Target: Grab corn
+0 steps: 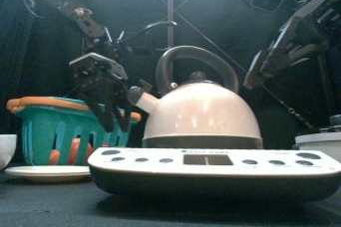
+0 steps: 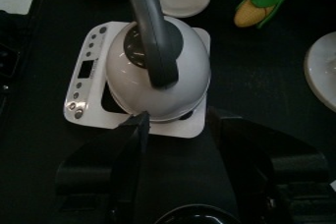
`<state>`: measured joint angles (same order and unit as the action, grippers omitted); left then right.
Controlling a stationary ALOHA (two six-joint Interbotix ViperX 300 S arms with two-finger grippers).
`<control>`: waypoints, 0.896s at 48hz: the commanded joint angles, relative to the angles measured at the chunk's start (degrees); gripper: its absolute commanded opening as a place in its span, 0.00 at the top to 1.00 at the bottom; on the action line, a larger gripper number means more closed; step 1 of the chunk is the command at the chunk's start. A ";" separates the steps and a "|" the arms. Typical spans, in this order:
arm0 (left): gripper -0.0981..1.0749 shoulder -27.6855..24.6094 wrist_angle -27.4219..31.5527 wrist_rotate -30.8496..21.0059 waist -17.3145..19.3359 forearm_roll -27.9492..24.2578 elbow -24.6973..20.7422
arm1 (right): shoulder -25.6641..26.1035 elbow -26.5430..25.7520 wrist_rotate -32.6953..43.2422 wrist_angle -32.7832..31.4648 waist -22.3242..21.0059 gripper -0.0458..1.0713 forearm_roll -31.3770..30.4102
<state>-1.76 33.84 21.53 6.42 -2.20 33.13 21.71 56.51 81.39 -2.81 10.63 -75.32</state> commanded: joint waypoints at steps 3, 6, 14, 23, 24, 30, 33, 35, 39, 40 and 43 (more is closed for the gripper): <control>0.05 -0.70 0.00 -0.18 0.44 -1.32 -1.41 | 0.35 -0.44 0.00 0.00 0.18 0.19 0.09; 0.05 -1.05 0.00 -0.26 0.88 -1.49 -1.41 | 0.26 -0.44 0.00 0.09 0.18 0.19 0.09; 0.05 -2.37 -0.18 -0.44 1.41 -1.05 -1.58 | 0.26 -0.35 0.00 0.00 0.26 0.19 0.18; 0.05 -4.22 -0.26 -0.44 1.49 -1.14 -1.41 | 0.18 -0.35 0.00 0.09 0.18 0.19 0.18; 0.05 -4.31 -0.26 -0.44 1.49 -1.14 -1.41 | 0.26 -0.35 0.00 0.00 0.26 0.19 0.09; 0.05 -4.92 -0.26 -0.44 1.49 -1.14 -1.32 | 0.18 -0.35 0.00 0.09 0.26 0.19 0.09; 0.05 -5.10 -0.26 -0.44 1.49 -1.05 -1.32 | 0.18 -0.35 0.00 0.09 0.26 0.19 0.18; 0.06 -5.27 -0.26 -0.44 1.41 -1.05 -1.32 | 0.18 -0.35 0.00 0.09 0.26 0.19 0.09; 0.09 -5.54 -0.26 -0.44 1.41 -1.05 -1.23 | 0.18 -0.35 0.00 0.00 0.26 0.19 0.09; 0.10 -5.54 -0.26 -0.44 1.41 -1.05 -1.23 | 0.26 -0.35 0.00 0.00 0.26 0.19 0.09; 0.14 -5.63 -0.44 -0.44 1.49 -1.05 -1.32 | 0.18 -0.35 0.00 0.00 0.26 0.19 0.09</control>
<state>-7.82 33.75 21.18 7.73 -3.25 33.05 21.45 56.60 81.39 -2.81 10.81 -75.23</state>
